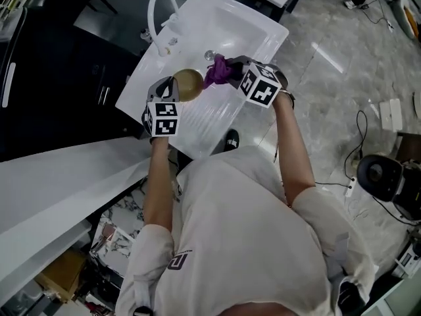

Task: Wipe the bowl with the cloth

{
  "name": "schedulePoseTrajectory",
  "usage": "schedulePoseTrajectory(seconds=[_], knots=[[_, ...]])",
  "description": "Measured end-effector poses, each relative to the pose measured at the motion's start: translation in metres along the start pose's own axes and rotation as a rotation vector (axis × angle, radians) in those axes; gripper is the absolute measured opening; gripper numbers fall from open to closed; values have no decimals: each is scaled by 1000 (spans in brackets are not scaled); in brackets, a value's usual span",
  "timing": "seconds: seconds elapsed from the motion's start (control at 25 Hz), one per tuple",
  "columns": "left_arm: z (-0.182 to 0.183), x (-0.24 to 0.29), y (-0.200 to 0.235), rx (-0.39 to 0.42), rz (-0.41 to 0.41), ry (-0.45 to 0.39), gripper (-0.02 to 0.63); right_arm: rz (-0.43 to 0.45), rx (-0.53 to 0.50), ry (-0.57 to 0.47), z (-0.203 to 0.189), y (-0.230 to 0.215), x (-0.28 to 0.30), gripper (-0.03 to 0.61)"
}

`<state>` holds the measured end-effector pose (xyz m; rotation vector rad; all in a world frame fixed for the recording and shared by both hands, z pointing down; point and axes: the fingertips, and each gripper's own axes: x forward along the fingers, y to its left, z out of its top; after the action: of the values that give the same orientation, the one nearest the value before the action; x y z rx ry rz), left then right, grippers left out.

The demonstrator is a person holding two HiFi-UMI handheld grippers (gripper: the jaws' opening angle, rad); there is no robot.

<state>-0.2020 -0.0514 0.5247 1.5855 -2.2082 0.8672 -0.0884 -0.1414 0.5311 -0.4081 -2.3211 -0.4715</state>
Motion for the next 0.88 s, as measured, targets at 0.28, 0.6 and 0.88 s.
schedulePoseTrajectory(seconds=[0.28, 0.6, 0.88], knots=[[24, 9, -46, 490, -58, -50, 17, -229, -86, -56, 43, -74, -20, 74], [55, 11, -76, 841, -53, -163, 17, -104, -367, -125, 87, -36, 3, 75], [68, 5, -59, 950, 9, -181, 17, -113, -633, -24, 77, -19, 20, 75]])
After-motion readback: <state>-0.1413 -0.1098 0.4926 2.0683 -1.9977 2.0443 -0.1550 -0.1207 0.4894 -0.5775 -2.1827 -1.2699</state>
